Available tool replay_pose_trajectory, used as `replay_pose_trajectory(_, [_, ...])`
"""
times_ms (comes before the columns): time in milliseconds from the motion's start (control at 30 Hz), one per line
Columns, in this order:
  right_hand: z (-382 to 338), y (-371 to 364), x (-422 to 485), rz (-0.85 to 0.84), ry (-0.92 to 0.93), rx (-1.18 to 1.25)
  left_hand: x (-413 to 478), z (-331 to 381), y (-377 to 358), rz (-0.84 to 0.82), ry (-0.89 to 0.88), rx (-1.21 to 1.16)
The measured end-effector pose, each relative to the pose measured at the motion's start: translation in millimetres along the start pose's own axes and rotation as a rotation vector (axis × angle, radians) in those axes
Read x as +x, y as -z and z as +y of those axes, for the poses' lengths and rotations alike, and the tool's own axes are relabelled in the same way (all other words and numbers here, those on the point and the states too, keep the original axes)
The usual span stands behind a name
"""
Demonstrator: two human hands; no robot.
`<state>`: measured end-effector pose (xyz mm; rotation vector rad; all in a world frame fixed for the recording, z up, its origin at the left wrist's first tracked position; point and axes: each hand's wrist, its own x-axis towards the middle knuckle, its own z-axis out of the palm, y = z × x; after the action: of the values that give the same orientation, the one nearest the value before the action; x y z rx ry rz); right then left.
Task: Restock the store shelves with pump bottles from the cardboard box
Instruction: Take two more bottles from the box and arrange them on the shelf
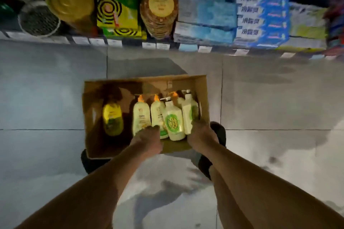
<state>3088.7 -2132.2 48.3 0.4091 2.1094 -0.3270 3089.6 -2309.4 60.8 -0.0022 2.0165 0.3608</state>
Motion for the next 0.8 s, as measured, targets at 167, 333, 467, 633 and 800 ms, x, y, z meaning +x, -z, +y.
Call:
replay_pose_trajectory(167, [21, -52, 88, 0.037, -0.13, 0.18, 88, 18, -55, 0.072, 0.187, -0.54])
replay_pose_trajectory(333, [32, -84, 125, 0.186, -0.116, 0.267, 143, 20, -92, 0.097, 0.445, -0.822])
replay_pose_trajectory(467, [39, -100, 121, 0.254, -0.055, 0.379, 152, 11, -108, 0.16, 0.484, -0.999])
replay_pose_trajectory(633, [45, -99, 117, 0.267, -0.026, 0.535, 159, 12, -112, 0.224, 0.49, -1.031])
replay_pose_trajectory(800, [42, -101, 120, 0.3, -0.03, 0.524, 174, 17, -119, 0.233, 0.585, -1.16])
